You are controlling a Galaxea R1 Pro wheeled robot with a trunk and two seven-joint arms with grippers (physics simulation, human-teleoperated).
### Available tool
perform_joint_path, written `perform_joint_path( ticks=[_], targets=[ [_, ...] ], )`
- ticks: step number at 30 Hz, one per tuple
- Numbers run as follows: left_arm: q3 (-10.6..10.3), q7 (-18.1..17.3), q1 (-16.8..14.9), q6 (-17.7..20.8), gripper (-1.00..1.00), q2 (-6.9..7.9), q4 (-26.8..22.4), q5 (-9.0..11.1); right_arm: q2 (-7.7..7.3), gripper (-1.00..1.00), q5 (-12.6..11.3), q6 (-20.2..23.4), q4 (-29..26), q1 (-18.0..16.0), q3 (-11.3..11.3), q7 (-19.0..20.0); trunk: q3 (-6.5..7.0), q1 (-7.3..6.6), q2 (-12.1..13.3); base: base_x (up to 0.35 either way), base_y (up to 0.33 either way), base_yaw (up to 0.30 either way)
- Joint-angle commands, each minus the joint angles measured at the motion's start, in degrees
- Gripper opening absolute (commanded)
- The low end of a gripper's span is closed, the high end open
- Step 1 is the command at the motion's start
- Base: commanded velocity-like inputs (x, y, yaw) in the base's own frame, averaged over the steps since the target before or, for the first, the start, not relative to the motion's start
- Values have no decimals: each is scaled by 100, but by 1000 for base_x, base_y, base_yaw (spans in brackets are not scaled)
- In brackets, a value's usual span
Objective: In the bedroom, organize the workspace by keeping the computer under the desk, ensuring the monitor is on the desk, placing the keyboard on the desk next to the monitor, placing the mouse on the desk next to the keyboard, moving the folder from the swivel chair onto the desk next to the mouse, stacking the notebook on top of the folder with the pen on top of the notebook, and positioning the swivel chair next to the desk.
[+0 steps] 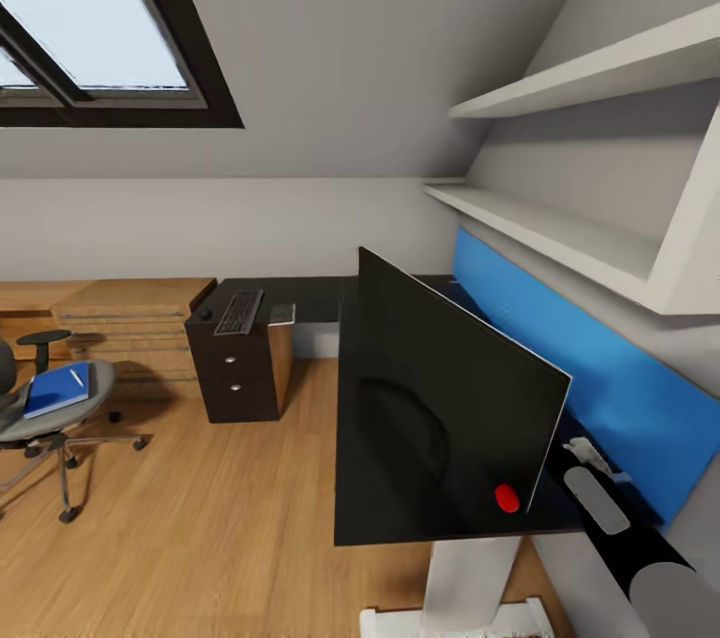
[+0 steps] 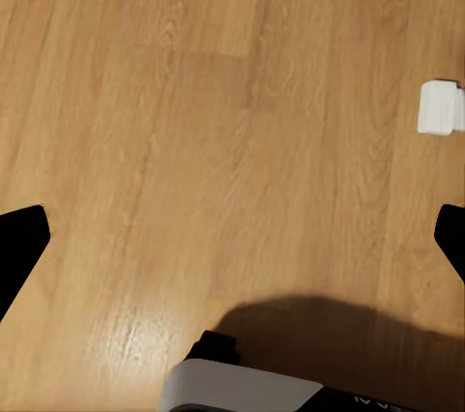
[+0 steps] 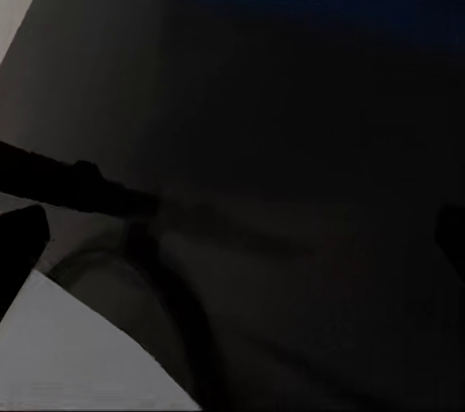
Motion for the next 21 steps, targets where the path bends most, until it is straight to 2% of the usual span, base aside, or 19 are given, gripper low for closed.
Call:
perform_joint_path(
  ticks=[1, 3, 5, 9, 11, 14, 18, 21],
  targets=[
    [-49, 28, -6, -27, 100, 2, 1, 56, -7, 100, -16, 6, -13, -4, 70, -46, -11, 0, -10, -207, 181, 0],
    [-49, 28, -6, -27, 100, 2, 1, 57, -1, 100, -3, 6, -12, -4, 163, -47, -11, 0, -10, -206, 178, 0],
    [-49, 28, -7, -27, 100, 2, 1, 57, 95, 100, 20, 3, -13, -4, 225, -44, -11, 0, -10, -208, 183, 0],
    [-49, 28, -6, -27, 100, 2, 1, 58, 260, 100, 150, -14, -15, -4, 250, -43, -11, 0, -10, -228, 206, 0],
    [-49, 28, -6, -27, 100, 2, 1, 58, 289, 100, 223, -45, -16, -4, 254, -42, -11, 0, -10, -240, 219, 0],
    [-49, 28, -7, -27, 100, 2, 1, 58, 347, 100, 476, -227, -15, -4, 270, -50, -11, 0, -10, -225, 218, 0],
    [-47, 28, -6, -27, 100, 2, 1, 58, 441, 100, 621, -272, -16, -4, 287, -49, -11, 0, -10, -82, 169, 0],
    [-43, 28, -6, -27, 100, 8, 1, 58, 579, 100, 894, -281, -16, -4, 295, -51, -11, 0, -10, 39, 104, 0]
  ],
)
